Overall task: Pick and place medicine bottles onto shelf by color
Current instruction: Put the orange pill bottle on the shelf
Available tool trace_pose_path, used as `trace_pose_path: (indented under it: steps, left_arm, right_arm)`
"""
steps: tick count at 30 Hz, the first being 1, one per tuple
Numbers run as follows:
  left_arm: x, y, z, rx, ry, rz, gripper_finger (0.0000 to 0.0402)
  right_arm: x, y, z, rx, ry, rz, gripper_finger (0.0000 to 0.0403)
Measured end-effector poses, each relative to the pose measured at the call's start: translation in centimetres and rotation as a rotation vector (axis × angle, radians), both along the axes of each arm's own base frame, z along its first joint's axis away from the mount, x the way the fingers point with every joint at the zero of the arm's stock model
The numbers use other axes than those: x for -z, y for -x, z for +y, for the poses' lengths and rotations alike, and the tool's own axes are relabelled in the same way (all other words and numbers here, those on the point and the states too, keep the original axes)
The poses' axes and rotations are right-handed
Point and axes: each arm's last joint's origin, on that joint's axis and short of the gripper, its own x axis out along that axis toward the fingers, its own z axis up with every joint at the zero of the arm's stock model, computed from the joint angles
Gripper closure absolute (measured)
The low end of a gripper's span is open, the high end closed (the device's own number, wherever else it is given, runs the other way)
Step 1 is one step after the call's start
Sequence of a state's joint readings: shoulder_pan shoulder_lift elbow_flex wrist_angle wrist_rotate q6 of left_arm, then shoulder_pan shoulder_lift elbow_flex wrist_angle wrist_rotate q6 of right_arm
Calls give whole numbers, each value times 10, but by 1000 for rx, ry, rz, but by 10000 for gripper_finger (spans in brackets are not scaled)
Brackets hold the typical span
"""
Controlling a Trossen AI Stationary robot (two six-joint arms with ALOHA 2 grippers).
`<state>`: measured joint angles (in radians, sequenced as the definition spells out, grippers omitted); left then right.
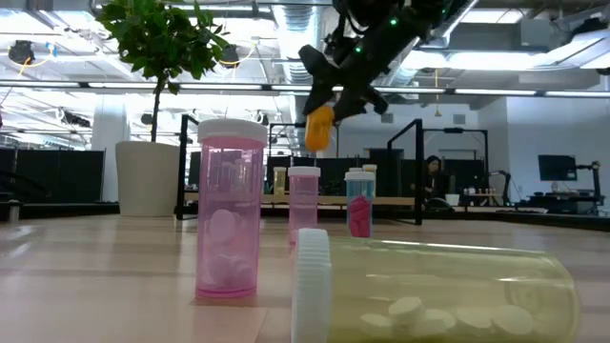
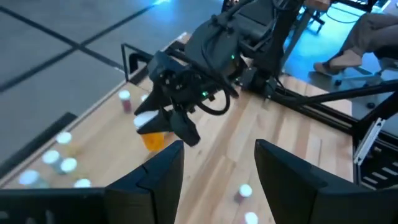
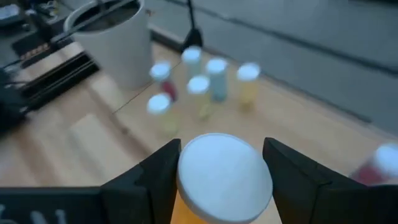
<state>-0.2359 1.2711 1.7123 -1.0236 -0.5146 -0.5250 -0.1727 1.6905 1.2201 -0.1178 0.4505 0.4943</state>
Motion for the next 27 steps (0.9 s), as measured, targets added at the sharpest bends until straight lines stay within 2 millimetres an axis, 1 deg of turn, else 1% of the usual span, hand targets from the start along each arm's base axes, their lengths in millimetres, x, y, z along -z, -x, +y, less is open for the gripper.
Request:
trace_pose_path:
  steps: [6,10,12,14,16,18,19,20,25,27]
  left_arm:
    - [-8,18,6,0,-83,-8,219]
    - [-11,24,10,-32,-128,-14,219]
    - [-11,24,11,-43,-141,-12,219]
    - [-11,24,13,-51,-150,-9,219]
    - [-11,24,15,-60,-154,-8,219]
    - [-11,24,17,-69,-153,-8,219]
    - [-11,24,17,-75,-146,-10,219]
    - [-11,24,19,-83,-141,-10,219]
    - [-11,24,21,-101,-135,-15,219]
    - [-12,24,21,-114,-132,-19,219]
  right_arm:
    - [-9,0,-17,34,175,9,175]
    - [-10,2,-24,90,206,25,177]
    - [-4,-2,-28,132,230,28,177]
    - [6,-3,-29,125,250,88,177]
    - [15,-15,-32,122,293,81,177]
    - [25,-16,-31,101,305,134,178]
    - [28,-20,-31,97,320,118,178]
    - [30,-25,-31,97,327,87,178]
    - [41,-33,-34,110,374,85,178]
    - [45,-32,-37,114,374,99,178]
